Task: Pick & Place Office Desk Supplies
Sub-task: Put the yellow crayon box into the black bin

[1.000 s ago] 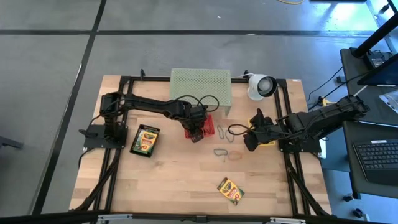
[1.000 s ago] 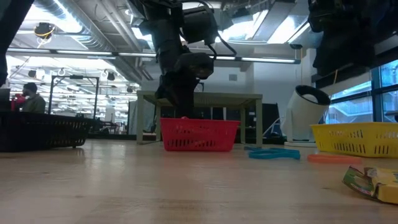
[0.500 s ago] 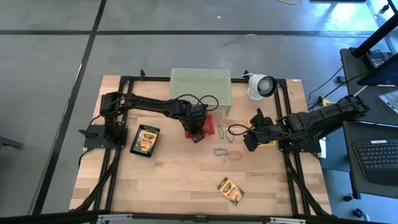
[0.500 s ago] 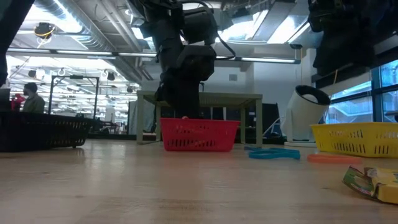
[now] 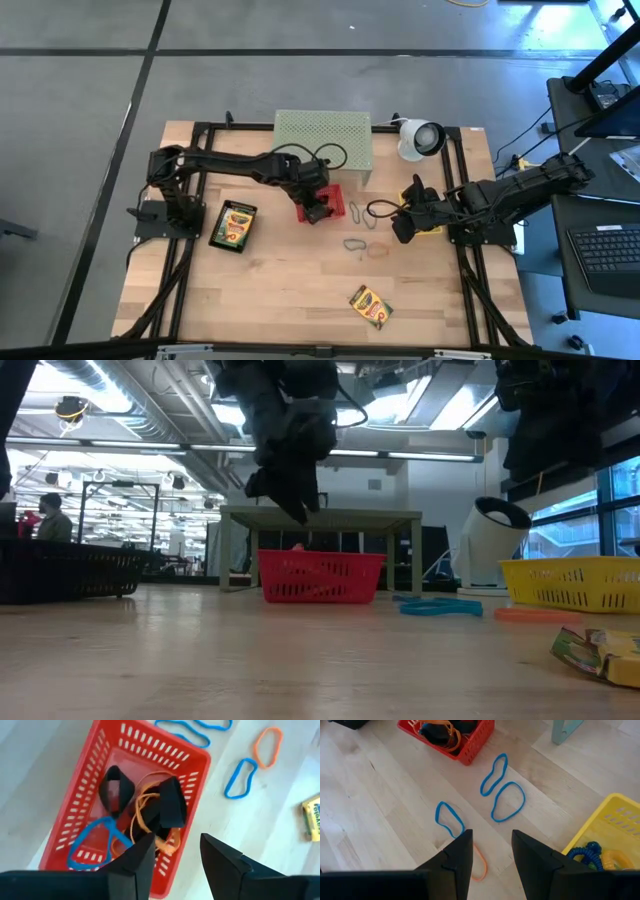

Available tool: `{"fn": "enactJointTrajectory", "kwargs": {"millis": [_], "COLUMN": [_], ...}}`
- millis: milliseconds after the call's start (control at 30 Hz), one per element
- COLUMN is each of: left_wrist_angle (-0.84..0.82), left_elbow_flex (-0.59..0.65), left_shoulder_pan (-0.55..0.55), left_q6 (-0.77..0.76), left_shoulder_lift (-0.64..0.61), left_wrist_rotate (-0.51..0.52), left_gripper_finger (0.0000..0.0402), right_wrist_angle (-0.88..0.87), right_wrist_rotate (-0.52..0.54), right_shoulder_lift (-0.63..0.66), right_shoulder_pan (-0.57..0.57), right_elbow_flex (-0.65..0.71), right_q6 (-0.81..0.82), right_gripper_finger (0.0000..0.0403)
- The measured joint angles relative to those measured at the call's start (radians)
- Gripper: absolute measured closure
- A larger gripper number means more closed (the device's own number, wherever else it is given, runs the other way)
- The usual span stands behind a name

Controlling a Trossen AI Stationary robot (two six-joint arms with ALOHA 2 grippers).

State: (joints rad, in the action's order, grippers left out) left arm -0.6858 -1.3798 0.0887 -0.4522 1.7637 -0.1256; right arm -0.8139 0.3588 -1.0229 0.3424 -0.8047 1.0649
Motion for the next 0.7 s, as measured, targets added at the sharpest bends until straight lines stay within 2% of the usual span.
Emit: {"fn": "enactJointTrajectory", "kwargs": {"millis": [133, 267, 367, 567, 700], "left_wrist_angle": [0.069, 0.261, 0.351, 0.374, 0.429], "left_elbow_flex": [0.0, 0.0, 0.0, 0.001, 0.001], "left_shoulder_pan": [-0.007, -0.076, -0.141, -0.217, -0.26], "left_q6": [-0.032, -0.081, -0.099, -0.172, -0.211], "left_shoulder_lift": [-0.001, 0.0, 0.007, 0.026, 0.084], "left_wrist_rotate": [-0.096, -0.196, -0.2, -0.171, -0.145], "left_gripper_finger": [0.0256, 0.026, 0.0266, 0.0281, 0.0291], "right_wrist_angle": [0.0, 0.0, 0.0, 0.0, 0.003], "right_wrist_rotate": [0.0, 0.0, 0.0, -0.008, -0.008], "right_shoulder_lift": [0.0, 0.0, 0.0, 0.0, 0.0], "right_shoulder_pan": [0.0, 0.0, 0.0, 0.0, 0.0], "right_elbow_flex": [0.0, 0.0, 0.0, 0.0, 0.0], "right_q6": [0.0, 0.0, 0.003, 0.012, 0.031], "right_gripper_finger": [0.0266, 0.0266, 0.0266, 0.0266, 0.0266]}}
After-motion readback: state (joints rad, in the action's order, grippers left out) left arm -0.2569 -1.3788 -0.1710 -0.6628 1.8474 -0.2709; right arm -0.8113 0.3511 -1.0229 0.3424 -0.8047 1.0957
